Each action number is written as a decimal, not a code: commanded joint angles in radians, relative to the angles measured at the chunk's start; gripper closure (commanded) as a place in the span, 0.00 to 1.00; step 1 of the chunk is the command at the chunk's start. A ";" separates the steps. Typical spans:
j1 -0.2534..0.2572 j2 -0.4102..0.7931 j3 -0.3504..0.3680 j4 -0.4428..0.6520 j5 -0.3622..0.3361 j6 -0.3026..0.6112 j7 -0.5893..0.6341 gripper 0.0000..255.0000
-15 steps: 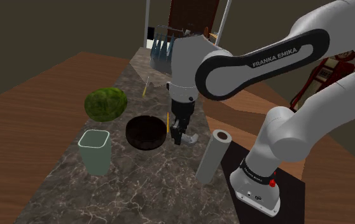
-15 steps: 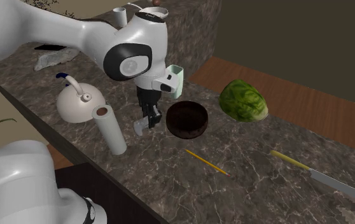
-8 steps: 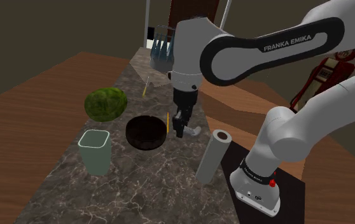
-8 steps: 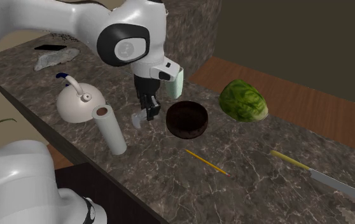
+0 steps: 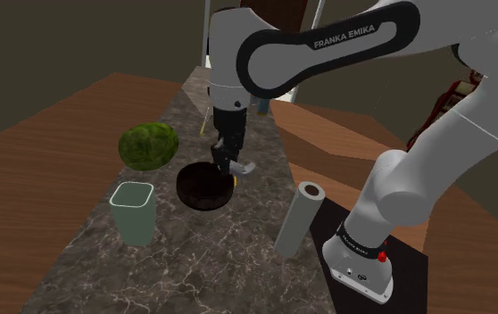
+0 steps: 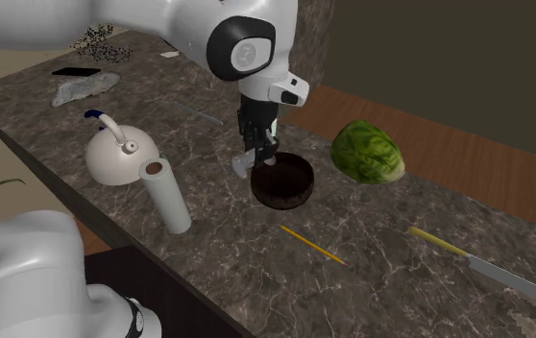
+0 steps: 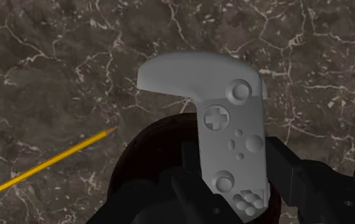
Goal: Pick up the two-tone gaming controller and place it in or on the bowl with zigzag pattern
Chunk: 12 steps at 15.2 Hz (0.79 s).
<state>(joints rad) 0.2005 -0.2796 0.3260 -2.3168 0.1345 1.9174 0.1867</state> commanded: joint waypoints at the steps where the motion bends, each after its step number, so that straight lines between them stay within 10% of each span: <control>1: -0.013 0.077 0.002 0.072 -0.026 0.003 0.005 1.00; 5: -0.032 0.242 0.001 0.248 -0.083 -0.015 0.020 1.00; 12: -0.029 0.277 0.003 0.189 -0.093 0.077 0.026 1.00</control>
<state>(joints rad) 0.1708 -0.0088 0.3279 -2.1195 0.0433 1.9802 0.2106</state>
